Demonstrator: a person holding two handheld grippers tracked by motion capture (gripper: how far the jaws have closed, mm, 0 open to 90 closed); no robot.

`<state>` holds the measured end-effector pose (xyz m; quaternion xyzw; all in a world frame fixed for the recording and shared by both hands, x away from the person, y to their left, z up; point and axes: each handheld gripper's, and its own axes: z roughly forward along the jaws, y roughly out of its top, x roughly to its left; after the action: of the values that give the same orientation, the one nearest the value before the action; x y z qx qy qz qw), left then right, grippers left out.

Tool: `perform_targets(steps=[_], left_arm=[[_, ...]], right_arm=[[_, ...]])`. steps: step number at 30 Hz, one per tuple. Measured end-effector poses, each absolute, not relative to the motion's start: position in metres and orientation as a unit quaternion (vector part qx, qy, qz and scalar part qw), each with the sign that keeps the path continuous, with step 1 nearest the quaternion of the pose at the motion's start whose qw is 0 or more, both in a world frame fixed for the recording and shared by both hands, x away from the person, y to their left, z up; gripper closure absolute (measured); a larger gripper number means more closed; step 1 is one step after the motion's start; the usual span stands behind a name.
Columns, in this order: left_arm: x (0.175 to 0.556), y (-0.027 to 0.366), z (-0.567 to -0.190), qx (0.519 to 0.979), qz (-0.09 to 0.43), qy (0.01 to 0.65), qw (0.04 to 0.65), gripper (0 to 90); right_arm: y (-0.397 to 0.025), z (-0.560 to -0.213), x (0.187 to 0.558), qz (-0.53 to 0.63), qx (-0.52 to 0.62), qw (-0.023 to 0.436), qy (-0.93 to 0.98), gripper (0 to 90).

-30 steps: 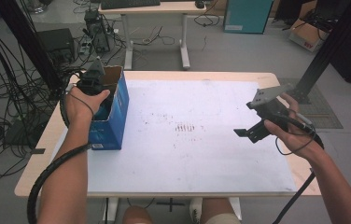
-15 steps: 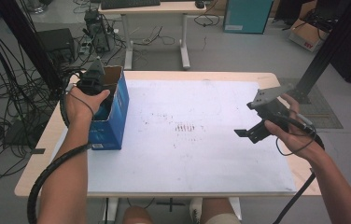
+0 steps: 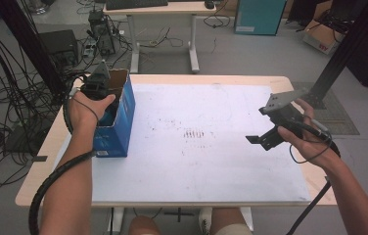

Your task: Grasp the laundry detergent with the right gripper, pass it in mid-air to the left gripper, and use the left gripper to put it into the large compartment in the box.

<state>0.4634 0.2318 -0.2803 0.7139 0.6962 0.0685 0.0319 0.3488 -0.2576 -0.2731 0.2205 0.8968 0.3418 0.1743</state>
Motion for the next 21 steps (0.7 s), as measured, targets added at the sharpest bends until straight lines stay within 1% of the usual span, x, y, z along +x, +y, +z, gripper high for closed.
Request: perform_targets(steps=[21], left_arm=[[0.4626, 0.2312, -0.2805, 0.714, 0.067, 0.696, 0.032, 34.8]], right_arm=[[-0.2567, -0.2738, 0.348, 0.346, 0.22, 0.175, 0.896, 0.2]])
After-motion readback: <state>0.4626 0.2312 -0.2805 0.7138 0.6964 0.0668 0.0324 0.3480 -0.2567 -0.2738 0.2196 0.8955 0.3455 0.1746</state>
